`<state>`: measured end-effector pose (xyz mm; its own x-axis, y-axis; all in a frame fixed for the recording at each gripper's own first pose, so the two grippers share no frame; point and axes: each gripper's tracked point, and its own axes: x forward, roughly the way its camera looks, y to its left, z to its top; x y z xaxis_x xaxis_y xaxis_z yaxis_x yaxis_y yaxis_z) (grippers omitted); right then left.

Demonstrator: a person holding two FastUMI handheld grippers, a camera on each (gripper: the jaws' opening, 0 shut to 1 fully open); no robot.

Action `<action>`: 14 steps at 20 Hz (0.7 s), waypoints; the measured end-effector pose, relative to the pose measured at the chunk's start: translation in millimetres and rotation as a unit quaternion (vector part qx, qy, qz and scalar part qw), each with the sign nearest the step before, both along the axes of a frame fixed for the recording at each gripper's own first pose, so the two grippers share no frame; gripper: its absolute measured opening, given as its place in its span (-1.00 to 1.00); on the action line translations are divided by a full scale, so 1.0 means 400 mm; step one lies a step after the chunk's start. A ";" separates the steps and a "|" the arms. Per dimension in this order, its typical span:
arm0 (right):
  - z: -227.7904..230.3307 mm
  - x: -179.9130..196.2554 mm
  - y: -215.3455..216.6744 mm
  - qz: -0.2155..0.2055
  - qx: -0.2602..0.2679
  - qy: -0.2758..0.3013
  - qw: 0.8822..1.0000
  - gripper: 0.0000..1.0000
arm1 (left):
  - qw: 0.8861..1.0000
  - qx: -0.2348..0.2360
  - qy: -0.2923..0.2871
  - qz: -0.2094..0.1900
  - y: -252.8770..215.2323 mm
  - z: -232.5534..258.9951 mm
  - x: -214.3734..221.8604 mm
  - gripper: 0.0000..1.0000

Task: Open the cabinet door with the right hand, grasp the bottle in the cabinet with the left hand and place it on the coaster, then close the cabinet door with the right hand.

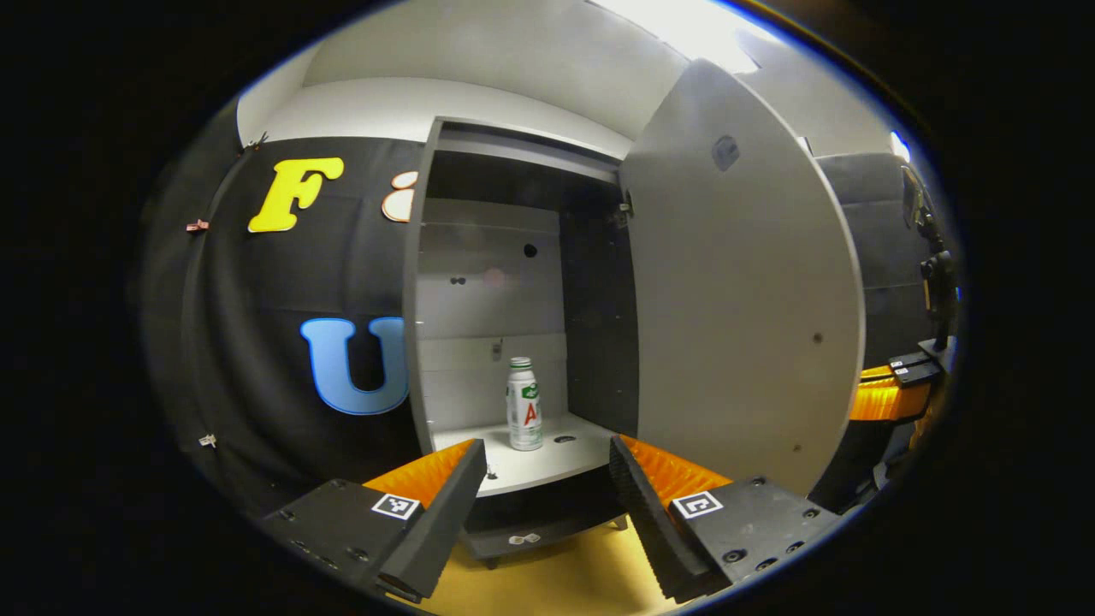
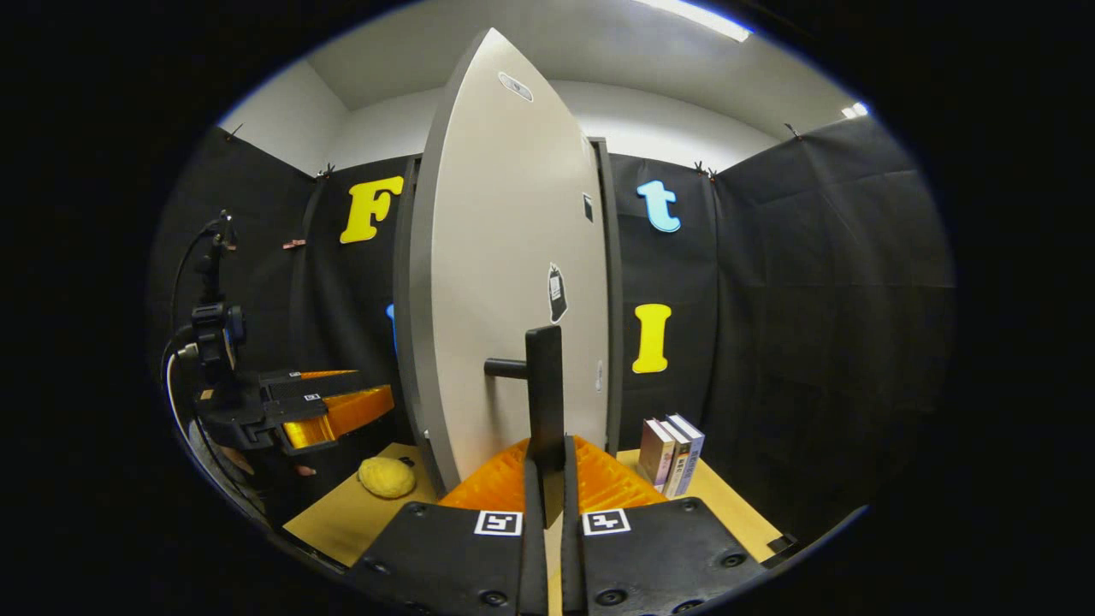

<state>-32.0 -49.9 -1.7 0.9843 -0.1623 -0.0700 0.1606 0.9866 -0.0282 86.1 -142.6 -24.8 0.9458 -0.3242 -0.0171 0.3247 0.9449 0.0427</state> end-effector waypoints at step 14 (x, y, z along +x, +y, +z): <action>0.024 -0.006 -0.055 0.005 0.009 -0.021 1.000 -0.89 | 0.999 -0.003 -0.003 0.034 -0.159 -0.010 0.160 0.80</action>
